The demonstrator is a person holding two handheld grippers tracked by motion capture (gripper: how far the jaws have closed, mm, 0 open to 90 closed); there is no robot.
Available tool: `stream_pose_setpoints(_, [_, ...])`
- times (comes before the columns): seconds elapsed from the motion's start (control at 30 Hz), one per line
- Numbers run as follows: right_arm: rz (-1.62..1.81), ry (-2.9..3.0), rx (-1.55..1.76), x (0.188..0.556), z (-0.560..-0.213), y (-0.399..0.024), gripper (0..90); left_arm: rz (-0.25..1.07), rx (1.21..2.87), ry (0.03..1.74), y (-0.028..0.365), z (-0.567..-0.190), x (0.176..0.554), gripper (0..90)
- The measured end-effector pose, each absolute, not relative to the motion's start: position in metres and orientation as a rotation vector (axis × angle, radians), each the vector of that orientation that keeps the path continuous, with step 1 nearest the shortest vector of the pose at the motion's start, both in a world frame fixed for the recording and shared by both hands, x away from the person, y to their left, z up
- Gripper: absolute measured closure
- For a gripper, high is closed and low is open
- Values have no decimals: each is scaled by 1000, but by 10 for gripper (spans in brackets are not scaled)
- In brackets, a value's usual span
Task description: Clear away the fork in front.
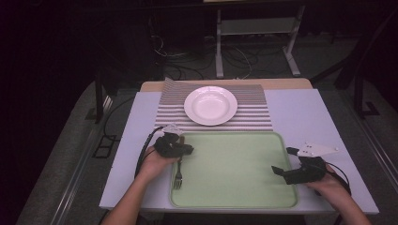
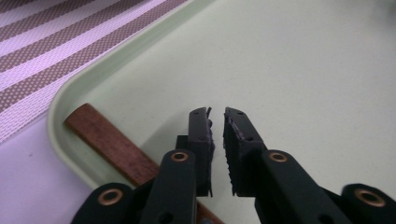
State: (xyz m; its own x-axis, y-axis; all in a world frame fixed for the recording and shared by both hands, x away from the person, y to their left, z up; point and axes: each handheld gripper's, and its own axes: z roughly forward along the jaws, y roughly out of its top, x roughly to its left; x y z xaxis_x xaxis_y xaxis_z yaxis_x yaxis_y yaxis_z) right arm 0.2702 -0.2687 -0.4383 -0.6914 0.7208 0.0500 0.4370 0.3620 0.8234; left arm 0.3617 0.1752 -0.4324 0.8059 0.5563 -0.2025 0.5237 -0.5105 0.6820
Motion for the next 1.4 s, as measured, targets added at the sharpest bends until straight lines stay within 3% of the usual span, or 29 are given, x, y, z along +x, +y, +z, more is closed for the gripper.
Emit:
stream_pose_setpoints(0.43, [1251,2305,1025,270,-438,-270,76,97,2157,728,177,-417,343,429])
stream_pose_setpoints(1.0, [1251,2301,1030,270,-438,-271,76,173,2046,719,200,-406,314,139])
stream_pose_setpoints(1.4, [1253,2299,1029,269,-437,-270,76,211,2042,755,217,-415,302,0])
